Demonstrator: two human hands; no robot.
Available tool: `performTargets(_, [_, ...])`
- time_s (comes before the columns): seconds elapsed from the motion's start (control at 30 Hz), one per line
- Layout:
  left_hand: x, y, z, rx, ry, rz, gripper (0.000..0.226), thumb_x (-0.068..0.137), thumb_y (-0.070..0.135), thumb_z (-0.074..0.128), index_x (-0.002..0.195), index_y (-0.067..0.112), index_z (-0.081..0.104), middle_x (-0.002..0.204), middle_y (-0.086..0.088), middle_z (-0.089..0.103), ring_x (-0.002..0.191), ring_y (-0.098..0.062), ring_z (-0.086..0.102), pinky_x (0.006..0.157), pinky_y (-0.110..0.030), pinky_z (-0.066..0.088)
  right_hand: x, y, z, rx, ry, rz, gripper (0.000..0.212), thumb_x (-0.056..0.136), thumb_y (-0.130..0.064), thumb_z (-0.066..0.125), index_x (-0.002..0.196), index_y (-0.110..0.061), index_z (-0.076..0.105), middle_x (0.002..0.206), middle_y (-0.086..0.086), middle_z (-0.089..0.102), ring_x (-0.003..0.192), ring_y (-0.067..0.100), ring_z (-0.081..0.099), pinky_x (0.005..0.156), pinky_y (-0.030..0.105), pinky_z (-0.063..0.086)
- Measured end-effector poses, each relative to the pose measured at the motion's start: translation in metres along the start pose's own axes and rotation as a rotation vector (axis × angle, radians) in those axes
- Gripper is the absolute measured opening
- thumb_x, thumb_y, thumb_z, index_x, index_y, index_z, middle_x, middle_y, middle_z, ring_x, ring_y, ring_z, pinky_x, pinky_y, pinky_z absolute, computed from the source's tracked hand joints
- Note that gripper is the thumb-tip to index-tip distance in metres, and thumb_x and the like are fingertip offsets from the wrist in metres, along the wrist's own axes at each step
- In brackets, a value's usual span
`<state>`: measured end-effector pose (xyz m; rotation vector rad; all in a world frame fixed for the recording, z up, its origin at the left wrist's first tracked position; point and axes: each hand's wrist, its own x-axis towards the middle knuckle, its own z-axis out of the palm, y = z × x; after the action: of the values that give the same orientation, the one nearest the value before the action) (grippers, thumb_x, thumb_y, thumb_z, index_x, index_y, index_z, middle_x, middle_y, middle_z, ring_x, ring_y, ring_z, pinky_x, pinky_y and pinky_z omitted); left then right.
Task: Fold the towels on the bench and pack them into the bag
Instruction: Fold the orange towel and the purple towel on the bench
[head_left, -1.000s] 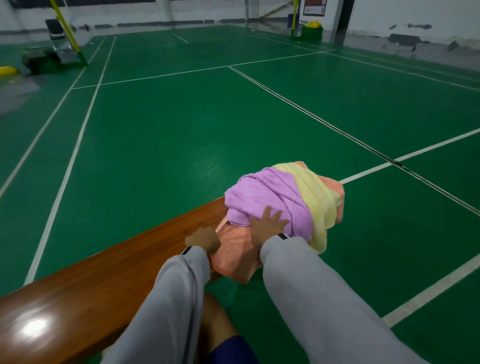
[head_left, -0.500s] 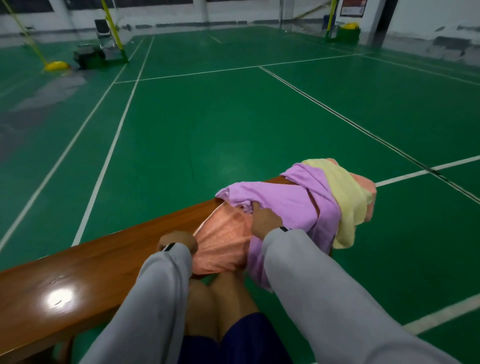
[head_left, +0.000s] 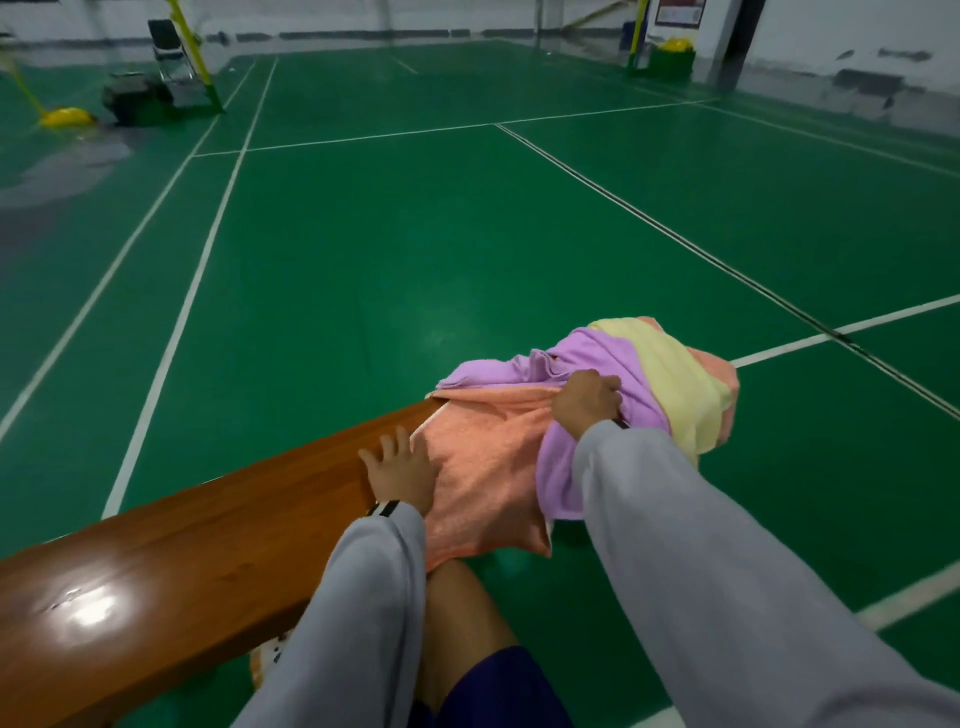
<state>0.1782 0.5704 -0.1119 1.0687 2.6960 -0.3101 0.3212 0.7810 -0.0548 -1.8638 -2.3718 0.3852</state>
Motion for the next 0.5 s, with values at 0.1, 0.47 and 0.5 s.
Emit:
performTargets(0.1, [0.003,-0.029,-0.001,0.132,0.006,-0.109,0.065,0.106,0.057,0.025,0.162,0.027,0.015,0.167,-0.011,0.018,0.151,-0.038,0.02,0.118,-0.062,0.022,0.004,0.004,0.003,0.003,0.077,0.142,0.045,0.1,-0.019,0.051,0.137,0.006,0.044,0.137,0.025,0.045,0.121,0.037,0.051,0.095,0.04,0.048])
performTargets(0.47, [0.014,-0.045,-0.031,0.187,-0.381,-0.306,0.067,0.096,0.048,0.058,0.152,0.016,0.038,0.162,-0.012,0.031,0.149,-0.033,0.028,0.121,-0.054,0.027,-0.025,-0.001,0.043,-0.282,-0.041,-0.03,0.06,0.099,-0.032,0.044,0.153,-0.013,0.026,0.158,0.031,0.019,0.138,0.057,0.027,0.107,0.069,0.031])
performTargets(0.5, [0.015,-0.039,-0.029,0.067,-0.323,-0.325,0.069,0.096,0.042,0.057,0.154,0.015,0.034,0.163,-0.015,0.027,0.149,-0.038,0.024,0.119,-0.059,0.025,-0.035,-0.005,0.042,-0.24,-0.008,-0.144,0.054,0.095,-0.027,0.05,0.145,-0.012,0.035,0.152,0.029,0.03,0.134,0.05,0.035,0.107,0.062,0.034])
